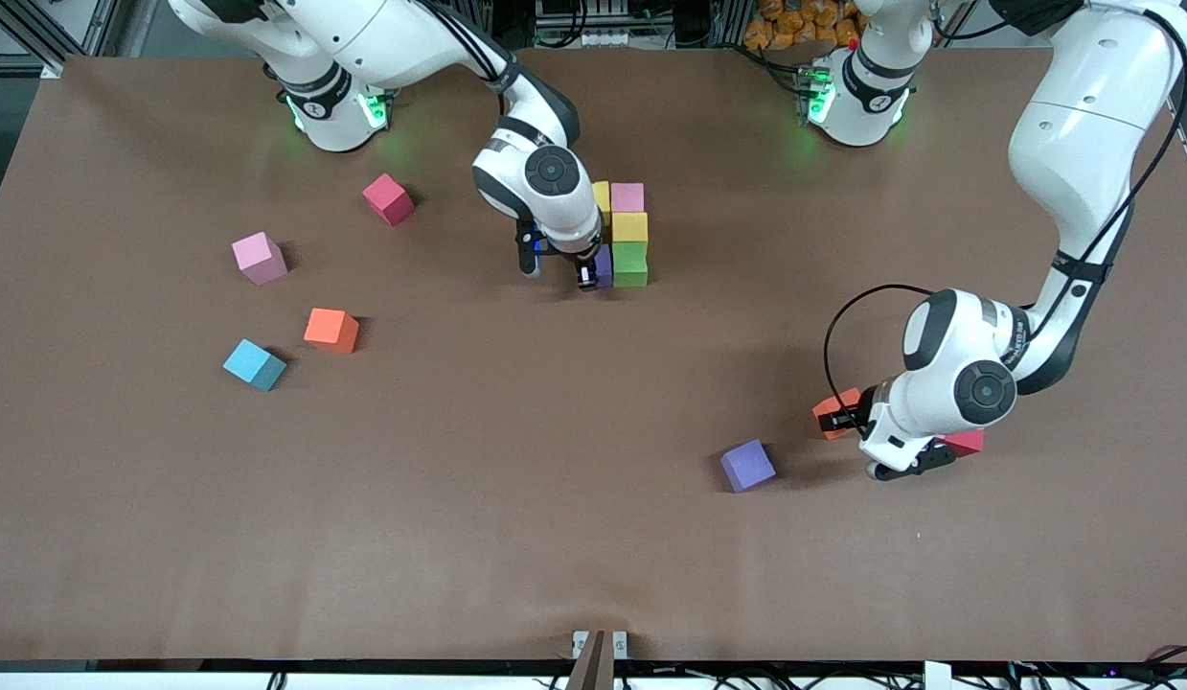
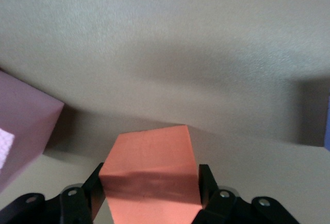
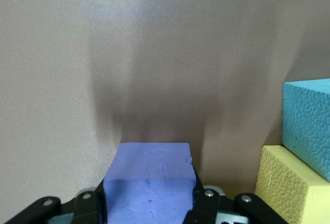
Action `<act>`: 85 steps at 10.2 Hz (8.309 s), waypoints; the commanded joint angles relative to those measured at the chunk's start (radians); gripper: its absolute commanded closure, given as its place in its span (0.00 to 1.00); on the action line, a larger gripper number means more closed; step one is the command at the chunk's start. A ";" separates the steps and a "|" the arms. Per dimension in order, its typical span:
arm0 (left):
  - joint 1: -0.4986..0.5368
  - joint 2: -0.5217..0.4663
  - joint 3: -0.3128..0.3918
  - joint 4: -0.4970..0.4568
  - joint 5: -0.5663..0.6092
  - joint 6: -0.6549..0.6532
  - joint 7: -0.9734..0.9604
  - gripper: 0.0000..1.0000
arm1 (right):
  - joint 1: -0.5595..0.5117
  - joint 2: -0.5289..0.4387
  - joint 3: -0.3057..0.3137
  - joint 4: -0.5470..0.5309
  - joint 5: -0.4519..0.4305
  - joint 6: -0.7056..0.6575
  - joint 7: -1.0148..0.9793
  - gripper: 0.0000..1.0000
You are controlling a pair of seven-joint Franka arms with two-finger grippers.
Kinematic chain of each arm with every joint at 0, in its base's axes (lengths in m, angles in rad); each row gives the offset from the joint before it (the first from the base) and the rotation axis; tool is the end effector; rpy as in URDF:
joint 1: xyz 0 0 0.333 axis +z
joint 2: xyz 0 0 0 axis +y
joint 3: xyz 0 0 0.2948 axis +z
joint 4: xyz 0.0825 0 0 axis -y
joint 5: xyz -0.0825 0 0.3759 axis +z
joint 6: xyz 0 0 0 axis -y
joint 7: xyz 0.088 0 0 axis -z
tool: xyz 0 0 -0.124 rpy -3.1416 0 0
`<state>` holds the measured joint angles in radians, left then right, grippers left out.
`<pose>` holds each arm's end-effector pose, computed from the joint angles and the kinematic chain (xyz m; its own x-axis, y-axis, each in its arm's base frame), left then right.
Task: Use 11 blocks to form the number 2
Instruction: 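Place purple beside green while the left gripper grasps the orange cube, then carry orange to the row while the right gripper reaches another orange, then lower orange beside purple while the right gripper reaches the second orange, then release orange with the left gripper while the right gripper aligns over orange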
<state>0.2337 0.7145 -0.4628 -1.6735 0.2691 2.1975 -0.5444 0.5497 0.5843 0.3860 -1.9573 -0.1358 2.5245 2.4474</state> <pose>0.6371 -0.1133 0.1845 0.9659 0.2209 -0.1353 0.2272 -0.9733 0.0329 0.3595 0.4864 0.1687 0.1028 -0.9887 -0.1089 -0.9910 -0.1113 0.0750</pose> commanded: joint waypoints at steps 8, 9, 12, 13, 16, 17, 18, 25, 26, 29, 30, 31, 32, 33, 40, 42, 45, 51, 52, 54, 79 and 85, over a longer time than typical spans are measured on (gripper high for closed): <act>-0.010 -0.102 -0.048 0.052 0.016 -0.156 0.012 0.58 | 0.032 0.015 -0.035 0.023 -0.018 -0.049 0.025 0.00; -0.008 -0.104 -0.051 0.051 0.007 -0.168 0.003 0.59 | 0.030 0.012 -0.035 0.031 -0.019 -0.065 0.018 0.00; -0.008 -0.132 -0.068 0.057 0.007 -0.202 -0.011 0.59 | 0.027 -0.001 -0.033 0.046 -0.021 -0.118 0.005 0.00; -0.011 -0.132 -0.069 0.057 0.007 -0.202 -0.012 0.59 | 0.027 -0.009 -0.033 0.048 -0.021 -0.128 -0.002 0.00; -0.017 -0.133 -0.108 0.060 0.006 -0.202 -0.084 0.59 | 0.009 -0.043 -0.032 0.048 -0.021 -0.188 -0.066 0.00; -0.022 -0.133 -0.112 0.060 0.006 -0.202 -0.110 0.59 | 0.009 -0.050 -0.030 0.048 -0.019 -0.194 -0.082 0.00; -0.024 -0.133 -0.115 0.060 0.006 -0.202 -0.130 0.59 | -0.002 -0.060 -0.030 0.049 -0.019 -0.194 -0.100 0.00; -0.024 -0.133 -0.210 0.066 0.006 -0.202 -0.336 0.59 | -0.134 -0.075 -0.029 0.120 -0.013 -0.309 -0.524 0.00; -0.024 -0.132 -0.226 0.072 0.006 -0.202 -0.363 0.59 | -0.160 -0.075 -0.029 0.136 -0.013 -0.335 -0.601 0.00; -0.046 -0.129 -0.269 0.074 0.007 -0.202 -0.497 0.59 | -0.244 -0.066 -0.032 0.198 -0.013 -0.377 -0.727 0.00; -0.072 -0.130 -0.269 0.075 0.006 -0.202 -0.543 0.59 | -0.272 -0.064 -0.033 0.199 -0.015 -0.377 -0.764 0.00; -0.094 -0.130 -0.280 0.086 0.006 -0.202 -0.602 0.58 | -0.315 -0.064 -0.033 0.198 -0.015 -0.389 -0.806 0.00; -0.106 -0.130 -0.290 0.095 0.006 -0.202 -0.661 0.58 | -0.362 -0.069 -0.033 0.201 -0.016 -0.426 -0.852 0.00; -0.126 -0.130 -0.292 0.098 0.006 -0.202 -0.695 0.58 | -0.410 -0.075 -0.032 0.210 -0.018 -0.444 -0.904 0.00; -0.212 -0.112 -0.361 0.150 0.002 -0.197 -0.977 0.59 | -0.661 -0.075 -0.032 0.305 -0.016 -0.536 -1.203 0.00; -0.266 -0.102 -0.361 0.182 0.004 -0.187 -1.148 0.59 | -0.694 -0.075 -0.032 0.328 -0.018 -0.566 -1.258 0.00; -0.329 -0.102 -0.361 0.190 0.004 -0.170 -1.357 0.59 | -0.680 -0.081 -0.073 0.333 -0.011 -0.602 -1.387 0.00; -0.499 -0.060 -0.318 0.150 0.028 0.008 -1.961 0.59 | -0.683 -0.078 -0.095 0.330 -0.007 -0.618 -1.798 0.00; -0.551 -0.060 -0.283 0.131 0.073 0.022 -2.044 0.60 | -0.677 -0.072 -0.095 0.333 -0.005 -0.613 -1.833 0.00; -0.591 -0.058 -0.272 0.045 0.110 0.100 -2.150 0.61 | -0.672 -0.061 -0.087 0.333 0.051 -0.578 -1.960 0.00; -0.718 0.026 -0.155 -0.123 0.257 0.292 -2.514 0.66 | -0.531 -0.166 -0.203 0.170 0.094 -0.619 -2.352 0.00; -0.708 0.017 -0.155 -0.146 0.257 0.291 -2.513 0.66 | -0.530 -0.161 -0.203 0.166 0.094 -0.627 -2.351 0.00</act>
<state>-0.4698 0.7552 -0.6273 -1.7755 0.4572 2.4753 -2.7994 0.0170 0.4430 0.1845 -1.7716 -0.0468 1.8974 0.0952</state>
